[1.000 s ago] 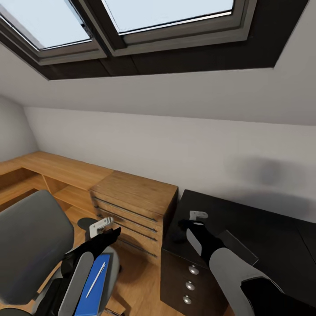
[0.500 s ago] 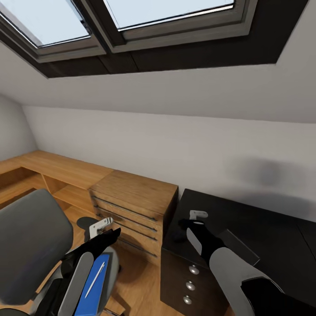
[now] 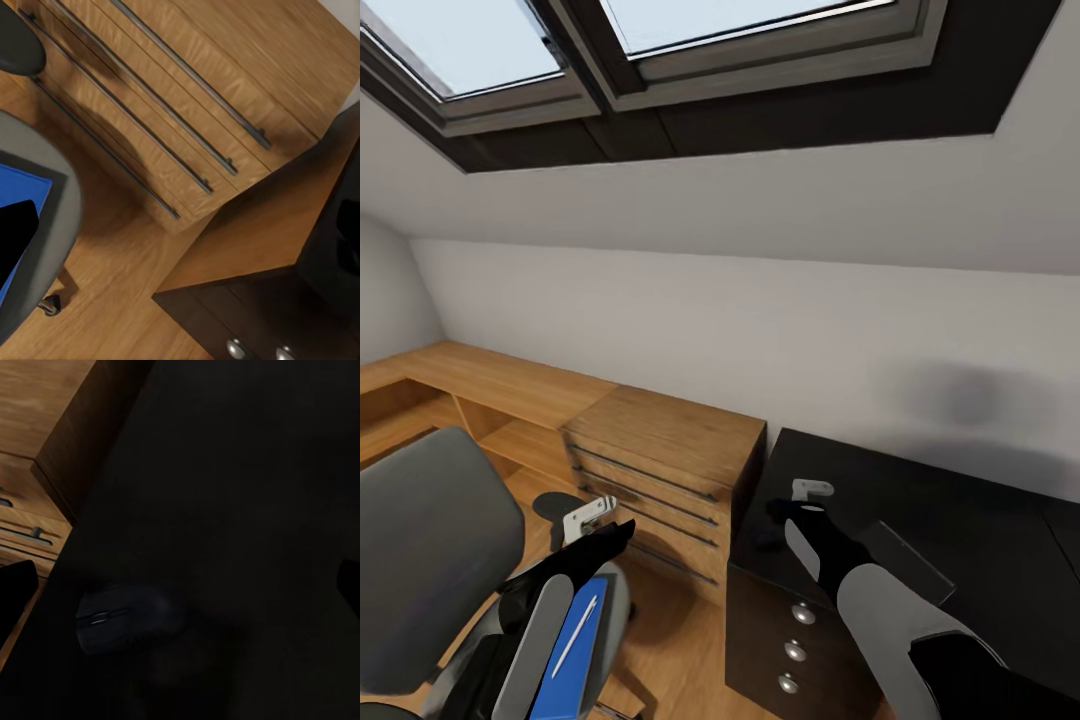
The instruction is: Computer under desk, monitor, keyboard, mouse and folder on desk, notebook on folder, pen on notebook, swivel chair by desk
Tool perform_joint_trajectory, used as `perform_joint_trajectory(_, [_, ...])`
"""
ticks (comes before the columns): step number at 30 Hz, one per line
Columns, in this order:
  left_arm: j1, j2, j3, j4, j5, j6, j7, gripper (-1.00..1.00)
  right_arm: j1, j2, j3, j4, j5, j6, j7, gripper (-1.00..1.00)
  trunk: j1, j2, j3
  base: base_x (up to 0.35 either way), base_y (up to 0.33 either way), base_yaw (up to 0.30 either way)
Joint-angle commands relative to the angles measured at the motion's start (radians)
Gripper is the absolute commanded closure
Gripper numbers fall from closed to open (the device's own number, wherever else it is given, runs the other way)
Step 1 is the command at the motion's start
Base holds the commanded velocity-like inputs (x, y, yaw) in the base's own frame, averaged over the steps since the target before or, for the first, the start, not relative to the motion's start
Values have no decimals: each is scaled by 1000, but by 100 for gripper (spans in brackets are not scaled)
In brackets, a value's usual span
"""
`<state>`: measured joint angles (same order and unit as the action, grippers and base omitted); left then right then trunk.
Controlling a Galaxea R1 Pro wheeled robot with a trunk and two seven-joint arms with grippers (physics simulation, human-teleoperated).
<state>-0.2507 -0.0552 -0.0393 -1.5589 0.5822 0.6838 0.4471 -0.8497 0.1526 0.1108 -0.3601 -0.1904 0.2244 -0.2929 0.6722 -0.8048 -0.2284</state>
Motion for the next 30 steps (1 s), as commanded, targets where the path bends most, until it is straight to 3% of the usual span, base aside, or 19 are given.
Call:
perform_joint_trajectory(1, [-1, 0, -1, -1, 10, 2, 10, -100, -1, -1, 9, -2, -9, 6, -8, -100, 4, -9, -5, 0, 0, 0])
perform_joint_trajectory(4, [-1, 0, -1, -1, 10, 2, 10, -100, -1, -1, 9, -2, -9, 6, -8, -100, 16, -30, -14, 0, 0, 0])
perform_joint_trajectory(22, [-1, 1, -1, 26, 9, 1, 10, -100, -1, -1, 7, 0, -9, 4, -8, -100, 16, -30, -14, 1, 0, 0])
perform_joint_trajectory(30, [-1, 1, -1, 32, 8, 0, 10, -100, -1, -1, 7, 4, -9, 4, -8, -100, 16, -30, -14, 186, 0, 0])
